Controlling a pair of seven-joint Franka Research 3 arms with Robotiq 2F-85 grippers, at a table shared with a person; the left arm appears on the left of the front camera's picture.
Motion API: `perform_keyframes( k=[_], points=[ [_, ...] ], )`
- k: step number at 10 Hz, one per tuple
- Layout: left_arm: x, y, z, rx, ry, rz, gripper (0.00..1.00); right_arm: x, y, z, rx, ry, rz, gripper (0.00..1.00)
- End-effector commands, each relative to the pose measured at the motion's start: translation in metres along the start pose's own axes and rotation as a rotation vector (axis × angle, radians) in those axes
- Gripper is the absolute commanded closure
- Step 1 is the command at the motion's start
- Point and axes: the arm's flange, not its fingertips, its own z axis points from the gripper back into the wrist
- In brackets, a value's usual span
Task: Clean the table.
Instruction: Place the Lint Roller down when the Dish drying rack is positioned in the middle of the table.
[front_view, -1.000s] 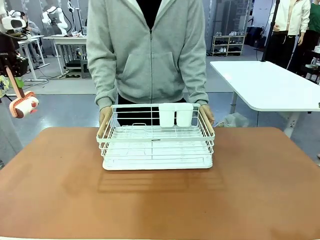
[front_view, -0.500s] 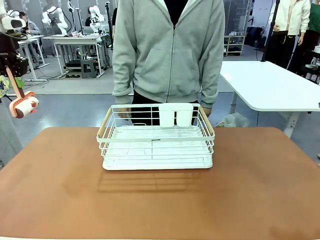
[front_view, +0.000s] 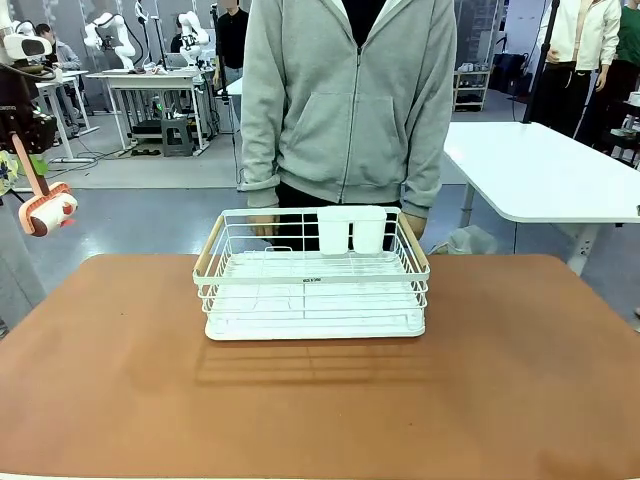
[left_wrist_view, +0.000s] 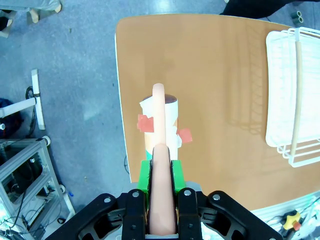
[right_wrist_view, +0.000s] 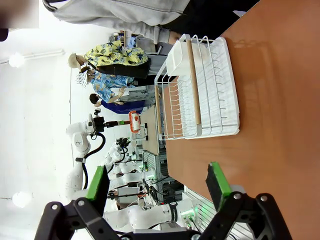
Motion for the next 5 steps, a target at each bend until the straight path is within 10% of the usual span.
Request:
perform_keyframes(
  k=[1, 5],
  points=[
    [-0.0003, 0.0028, 0.0036, 0.016, 0.001, -0.004, 0.79, -0.0033, 0.0025, -0.0002, 0.010, -0.005, 0.000, 0.00],
    [-0.0003, 0.0028, 0.0036, 0.016, 0.001, -0.004, 0.79, -0.0033, 0.0025, -0.0002, 0.010, -0.005, 0.000, 0.00]
  ],
)
